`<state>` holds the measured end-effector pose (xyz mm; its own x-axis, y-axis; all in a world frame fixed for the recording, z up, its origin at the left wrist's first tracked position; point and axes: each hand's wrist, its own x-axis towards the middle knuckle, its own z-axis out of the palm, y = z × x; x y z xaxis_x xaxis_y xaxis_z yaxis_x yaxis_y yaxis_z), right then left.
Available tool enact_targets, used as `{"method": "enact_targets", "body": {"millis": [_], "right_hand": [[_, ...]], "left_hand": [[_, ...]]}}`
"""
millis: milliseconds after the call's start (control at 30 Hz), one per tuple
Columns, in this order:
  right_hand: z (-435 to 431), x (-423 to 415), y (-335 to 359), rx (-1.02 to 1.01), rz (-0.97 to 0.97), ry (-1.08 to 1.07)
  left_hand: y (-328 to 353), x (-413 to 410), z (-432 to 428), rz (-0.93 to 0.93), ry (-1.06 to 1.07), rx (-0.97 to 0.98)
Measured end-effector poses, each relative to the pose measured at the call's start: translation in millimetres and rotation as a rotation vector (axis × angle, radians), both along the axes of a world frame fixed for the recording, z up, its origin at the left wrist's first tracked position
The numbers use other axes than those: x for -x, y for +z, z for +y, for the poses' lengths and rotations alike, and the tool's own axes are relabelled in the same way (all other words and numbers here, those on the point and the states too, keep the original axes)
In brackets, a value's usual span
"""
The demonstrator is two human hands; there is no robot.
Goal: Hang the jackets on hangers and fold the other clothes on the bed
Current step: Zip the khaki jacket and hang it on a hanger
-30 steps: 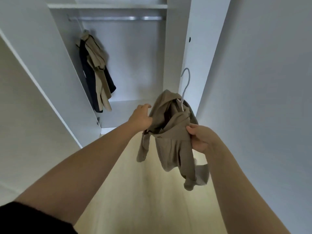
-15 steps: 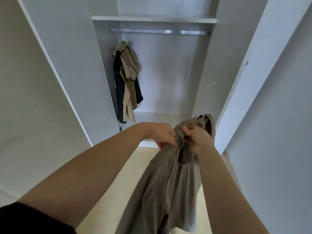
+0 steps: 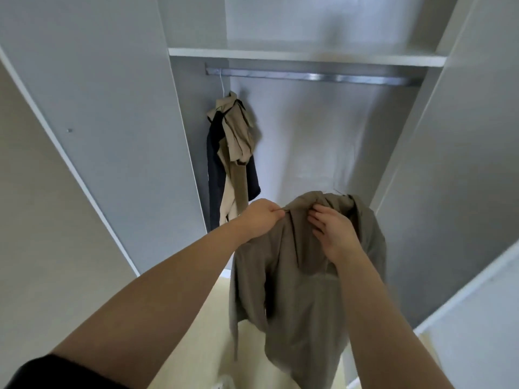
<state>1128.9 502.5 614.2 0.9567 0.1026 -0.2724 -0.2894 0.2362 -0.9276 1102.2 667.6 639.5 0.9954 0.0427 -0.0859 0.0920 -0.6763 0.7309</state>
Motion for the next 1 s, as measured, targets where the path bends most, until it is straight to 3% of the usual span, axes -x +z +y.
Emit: {"method": "enact_targets", "body": {"millis": [267,367,500,700,1000], "right_hand": [[92.1,-137.0,-1.0,0.433,-0.164,-0.028],[125.1,-182.0,1.9,0.634,-0.114,0.052],[165.3,-214.2,-1.7,0.593,-0.042,0.152],[189.6,-260.5,-2.1,0.582,-0.097,-0.039],[215.1,-322.6,10.8,0.62,-0.214,0.075]], "left_hand": [[22.2,-130.7,87.1,-0.118,0.041,0.152],[32.3,-176.6,117.5,-0.137,0.104,0.29],[40.1,-232.2,145.1,-0.201,0.13,0.396],[20.8,-280.2,157.9,-0.241,-0.026,0.23],[-3.0,-342.2,192.7,-0.252,0.172,0.414]]}}
